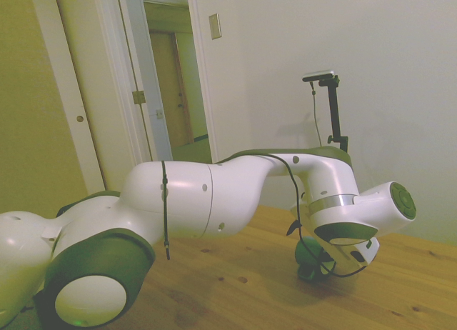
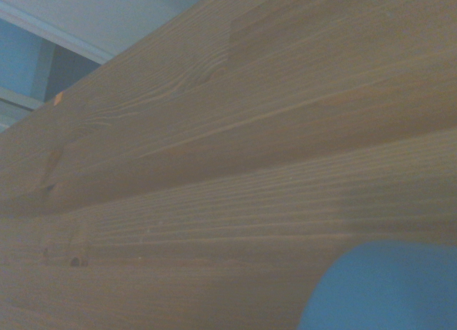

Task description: Flip the mug upright

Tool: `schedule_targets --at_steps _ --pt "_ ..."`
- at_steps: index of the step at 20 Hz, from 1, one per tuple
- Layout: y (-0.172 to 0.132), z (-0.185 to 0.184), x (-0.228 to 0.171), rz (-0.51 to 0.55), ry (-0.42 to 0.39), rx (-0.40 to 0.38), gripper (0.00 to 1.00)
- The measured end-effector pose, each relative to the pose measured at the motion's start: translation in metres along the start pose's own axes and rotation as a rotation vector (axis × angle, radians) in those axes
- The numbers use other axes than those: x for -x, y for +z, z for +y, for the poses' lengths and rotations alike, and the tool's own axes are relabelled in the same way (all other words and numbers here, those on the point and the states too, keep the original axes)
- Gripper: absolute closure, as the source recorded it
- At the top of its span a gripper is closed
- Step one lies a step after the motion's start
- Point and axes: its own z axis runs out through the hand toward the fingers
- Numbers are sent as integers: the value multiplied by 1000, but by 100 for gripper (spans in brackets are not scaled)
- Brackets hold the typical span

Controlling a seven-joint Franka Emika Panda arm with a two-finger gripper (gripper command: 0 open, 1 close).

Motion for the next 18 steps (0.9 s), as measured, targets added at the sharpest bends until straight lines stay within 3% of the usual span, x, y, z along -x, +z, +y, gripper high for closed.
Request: schedule_targets --at_steps 18 --pt "7 -10 2 -35 -21 -20 100"
